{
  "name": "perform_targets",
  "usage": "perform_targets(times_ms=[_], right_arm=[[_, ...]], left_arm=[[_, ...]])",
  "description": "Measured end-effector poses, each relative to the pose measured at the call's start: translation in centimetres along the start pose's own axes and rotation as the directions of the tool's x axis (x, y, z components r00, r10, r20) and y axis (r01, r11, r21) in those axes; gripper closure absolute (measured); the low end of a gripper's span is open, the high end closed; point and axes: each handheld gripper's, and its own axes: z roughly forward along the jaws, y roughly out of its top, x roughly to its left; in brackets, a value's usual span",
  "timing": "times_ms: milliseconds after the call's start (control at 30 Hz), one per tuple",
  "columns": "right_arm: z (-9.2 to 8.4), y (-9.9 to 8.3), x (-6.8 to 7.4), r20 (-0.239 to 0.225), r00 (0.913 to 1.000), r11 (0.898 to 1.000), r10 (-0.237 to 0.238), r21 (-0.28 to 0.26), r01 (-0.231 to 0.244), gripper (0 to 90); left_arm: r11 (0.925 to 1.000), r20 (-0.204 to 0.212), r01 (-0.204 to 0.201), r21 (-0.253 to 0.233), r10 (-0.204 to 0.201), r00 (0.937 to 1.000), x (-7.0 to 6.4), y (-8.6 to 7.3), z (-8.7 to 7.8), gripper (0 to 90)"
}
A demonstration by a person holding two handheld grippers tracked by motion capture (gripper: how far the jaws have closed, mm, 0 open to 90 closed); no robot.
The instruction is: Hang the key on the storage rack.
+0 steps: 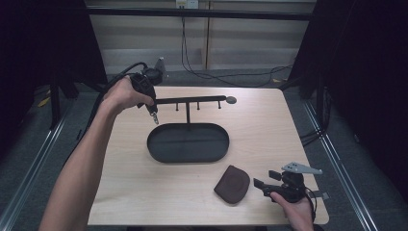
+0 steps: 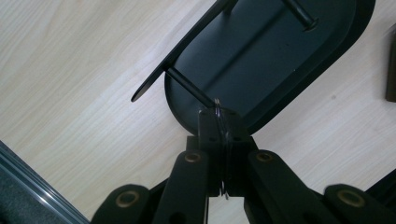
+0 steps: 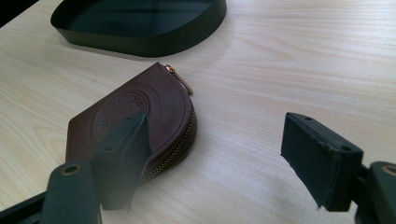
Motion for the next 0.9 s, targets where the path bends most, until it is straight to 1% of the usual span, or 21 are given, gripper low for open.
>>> perform_targets(times_ms=[100,133,167,233,267,300,333,367,400,433,467,500,533,600,633,667,700,733,767,833,900], right_arm=[[0.0,0.0,0.0,0.001,1.0,1.0,-0.001,0.0,0.001,23.8],[0.0,0.0,0.0,0.001,1.0,1.0,0.0,0.0,0.0,23.8],[0.0,0.0,0.0,0.0,1.0,1.0,-0.001,0.0,0.001,23.8],[0.0,0.0,0.0,0.001,1.0,1.0,-0.001,-0.001,0.001,23.8],[0.0,0.0,0.0,0.003,1.0,1.0,-0.002,-0.001,0.002,23.8],[0.0,0.0,0.0,0.001,1.0,1.0,-0.002,-0.001,0.002,23.8],[0.0,0.0,0.0,0.001,1.0,1.0,-0.002,0.0,0.002,23.8],[0.0,0.0,0.0,0.001,1.0,1.0,-0.002,0.0,0.002,23.8],[0.1,0.0,0.0,-0.002,1.0,1.0,-0.002,0.002,0.002,23.8],[0.1,0.0,0.0,-0.002,1.0,1.0,-0.002,0.002,0.002,23.8],[0.2,0.1,0.0,-0.003,1.0,1.0,-0.001,0.004,0.001,23.8],[0.2,0.1,0.0,-0.003,1.0,1.0,-0.001,0.004,0.001,23.8],[0.2,0.1,0.1,-0.002,1.0,1.0,0.002,0.007,-0.002,23.8],[0.3,0.1,0.1,-0.002,1.0,1.0,-0.002,0.007,0.002,23.8],[0.3,0.1,0.1,-0.002,1.0,1.0,-0.002,0.007,0.002,23.8],[0.3,0.1,0.1,-0.001,1.0,1.0,0.0,0.008,0.0,23.8],[0.3,0.1,0.0,-0.001,1.0,1.0,0.003,0.006,-0.003,23.7],[0.3,0.1,0.0,-0.001,1.0,1.0,0.003,0.007,-0.003,23.7],[0.3,0.1,0.0,-0.001,1.0,1.0,0.003,0.007,-0.003,23.7],[0.3,0.1,0.0,0.001,1.0,1.0,0.002,0.007,-0.002,23.7],[0.3,0.1,0.1,0.003,1.0,1.0,-0.001,0.009,0.001,23.7]], left_arm=[[1.0,-0.006,0.003,0.0,-0.003,1.0,0.0,0.0,0.1,89.1],[1.0,-0.021,0.004,-0.005,-0.004,0.9998,0.1,0.0,0.2,88.9],[0.9999,-0.024,0.009,-0.007,-0.009,0.9997,0.0,0.0,0.3,88.9],[0.9998,-0.023,0.011,-0.015,-0.011,0.9997,0.0,0.0,0.2,88.6],[0.9999,-0.027,0.002,-0.01,-0.002,0.9996,0.0,-0.1,0.2,88.6],[0.9999,-0.031,0.011,-0.005,-0.011,0.9994,0.0,-0.2,0.2,88.2],[1.0,-0.028,0.002,-0.001,-0.002,0.9996,0.1,-0.2,0.2,86.7],[0.9998,-0.034,0.015,-0.011,-0.015,0.9993,0.0,-0.3,0.2,86.7],[0.9999,-0.026,0.011,-0.012,-0.012,0.9996,0.1,-0.4,0.2,86.3],[0.9996,-0.022,0.014,-0.022,-0.015,0.9996,0.2,-0.5,0.2,86.3],[0.9987,-0.006,0.025,-0.045,-0.025,0.9997,0.5,-0.8,0.3,86.3],[0.9987,-0.006,0.025,-0.045,-0.025,0.9997,0.5,-0.8,0.3,85.6],[0.9968,0.002,0.034,-0.073,-0.034,0.9994,0.7,-1.1,0.3,84.7],[0.9953,0.012,0.03,-0.093,-0.029,0.9995,0.9,-1.5,0.4,83.8],[0.9953,0.012,0.03,-0.093,-0.029,0.9995,0.9,-1.5,0.4,82.5],[0.9938,0.017,0.029,-0.108,-0.027,0.9995,1.0,-1.8,0.4,82.5],[0.9876,0.019,0.034,-0.153,-0.032,0.9993,1.0,-2.3,0.4,80.8],[0.9851,0.024,0.036,-0.168,-0.032,0.9992,1.0,-2.5,0.4,80.7],[0.9851,0.024,0.036,-0.168,-0.032,0.9992,1.0,-2.5,0.4,80.5],[0.9823,0.031,0.045,-0.182,-0.04,0.9987,1.1,-3.0,0.4,79.3],[0.9767,0.044,0.055,-0.208,-0.047,0.998,1.1,-3.5,0.5,77.5]])
